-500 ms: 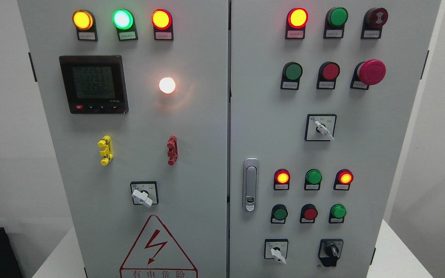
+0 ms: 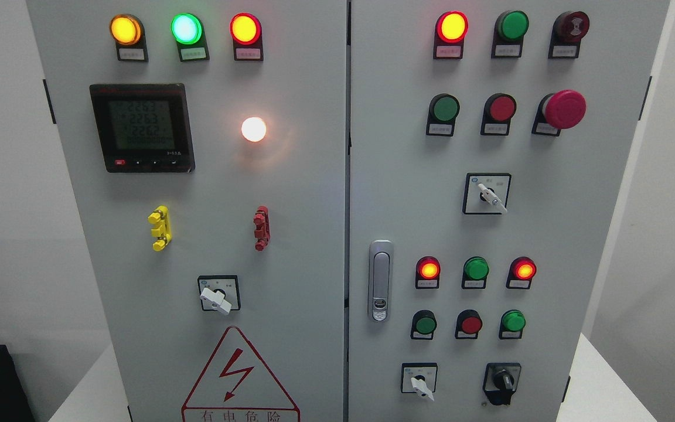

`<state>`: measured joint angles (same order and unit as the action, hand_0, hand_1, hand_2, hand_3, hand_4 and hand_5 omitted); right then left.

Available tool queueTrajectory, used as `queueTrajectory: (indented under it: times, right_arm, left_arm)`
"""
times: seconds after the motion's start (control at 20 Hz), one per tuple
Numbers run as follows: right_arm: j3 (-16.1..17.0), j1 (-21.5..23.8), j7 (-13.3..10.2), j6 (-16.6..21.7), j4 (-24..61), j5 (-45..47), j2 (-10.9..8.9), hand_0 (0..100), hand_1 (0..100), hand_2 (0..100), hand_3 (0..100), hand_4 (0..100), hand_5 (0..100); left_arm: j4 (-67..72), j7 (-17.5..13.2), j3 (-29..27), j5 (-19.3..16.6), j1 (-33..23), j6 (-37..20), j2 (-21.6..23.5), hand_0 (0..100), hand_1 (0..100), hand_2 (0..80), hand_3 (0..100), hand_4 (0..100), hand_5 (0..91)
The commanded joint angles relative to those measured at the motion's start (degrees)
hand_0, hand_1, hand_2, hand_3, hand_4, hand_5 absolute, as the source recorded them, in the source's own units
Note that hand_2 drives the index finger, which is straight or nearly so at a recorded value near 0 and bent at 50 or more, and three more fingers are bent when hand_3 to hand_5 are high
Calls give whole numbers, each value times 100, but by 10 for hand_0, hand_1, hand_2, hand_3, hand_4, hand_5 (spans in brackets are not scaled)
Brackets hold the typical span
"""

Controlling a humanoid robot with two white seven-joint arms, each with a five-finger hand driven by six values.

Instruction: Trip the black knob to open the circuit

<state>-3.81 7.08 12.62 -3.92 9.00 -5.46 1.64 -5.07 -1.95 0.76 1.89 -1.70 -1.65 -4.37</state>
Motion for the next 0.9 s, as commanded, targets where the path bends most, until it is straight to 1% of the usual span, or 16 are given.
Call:
queueTrajectory:
  times: [0.0,0.1,0.3,0.45,0.5,0.55,0.75,0.85]
  right_arm:
    - [29,-5,-31,136,14,10,-24,11,224,0,0,0,0]
    - [38,-5,-75,356,14,36,-32,0,231,0,0,0,0]
    - [47,3,-128,549,41,54,-41,19,256,0,0,0,0]
    - [47,3,-338,839,58,54,-32,49,285,0,4,0,0]
    - [38,3,-400,927,67,45,-32,57,300,0,41,0,0]
    - [47,-5,-461,1006,76,45,-24,63,302,0,55,0,0]
    - [47,38,-515,1270,321,62,-24,91,323,0,75,12,0]
    - [56,47,-611,1297,488,80,-15,95,339,0,101,35,0]
  left_arm:
    - [6,2,-5,14,3,7,-3,120,389,0,0,0,0]
    - [6,2,-5,14,3,7,-3,120,389,0,0,0,0]
    - [6,2,-5,14,3,7,-3,120,389,0,0,0,0]
    - [6,2,-5,14,3,-2,-3,120,389,0,0,0,0]
    - [6,2,-5,14,3,7,-3,120,389,0,0,0,0]
    - [6,2,-5,14,3,7,-3,120,389,0,0,0,0]
    - [6,2,-5,14,3,7,-12,120,389,0,0,0,0]
    - [6,2,-5,14,3,7,-3,120,389,0,0,0,0]
